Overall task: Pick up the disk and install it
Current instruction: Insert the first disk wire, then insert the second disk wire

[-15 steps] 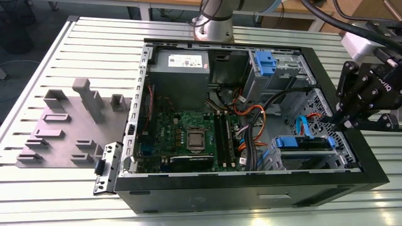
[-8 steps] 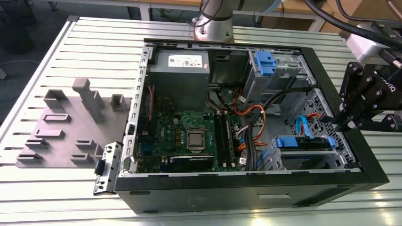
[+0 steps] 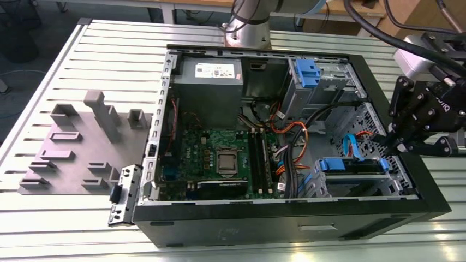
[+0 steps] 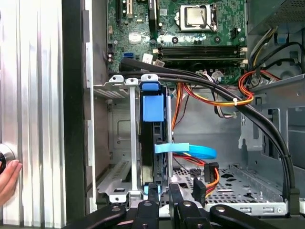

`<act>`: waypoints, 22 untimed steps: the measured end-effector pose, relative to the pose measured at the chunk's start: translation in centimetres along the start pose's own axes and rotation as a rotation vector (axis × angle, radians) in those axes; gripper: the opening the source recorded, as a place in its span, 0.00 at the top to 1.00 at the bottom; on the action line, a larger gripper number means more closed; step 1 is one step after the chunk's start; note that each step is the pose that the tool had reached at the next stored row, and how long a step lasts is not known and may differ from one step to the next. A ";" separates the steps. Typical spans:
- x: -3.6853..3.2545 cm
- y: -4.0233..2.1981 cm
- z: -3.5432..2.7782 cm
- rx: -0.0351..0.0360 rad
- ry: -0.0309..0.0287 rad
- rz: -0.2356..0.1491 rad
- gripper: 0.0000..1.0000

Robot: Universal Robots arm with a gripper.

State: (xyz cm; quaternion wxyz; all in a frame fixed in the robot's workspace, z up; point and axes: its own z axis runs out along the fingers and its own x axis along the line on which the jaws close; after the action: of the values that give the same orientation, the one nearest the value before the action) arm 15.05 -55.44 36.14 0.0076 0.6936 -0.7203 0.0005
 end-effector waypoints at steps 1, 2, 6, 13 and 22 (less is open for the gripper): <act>0.01 0.22 0.05 0.0001 -0.0001 0.000 0.76; 0.02 0.44 0.08 0.0001 0.0000 0.000 0.76; 0.04 0.96 0.26 0.0001 -0.0003 0.000 0.76; 0.03 1.32 0.35 0.0001 -0.0001 0.000 0.76; -0.22 1.33 0.44 0.0002 0.0000 0.000 0.76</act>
State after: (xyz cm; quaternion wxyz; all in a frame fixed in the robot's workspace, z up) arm 13.73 -55.18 35.71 0.0076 0.6936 -0.7204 0.0005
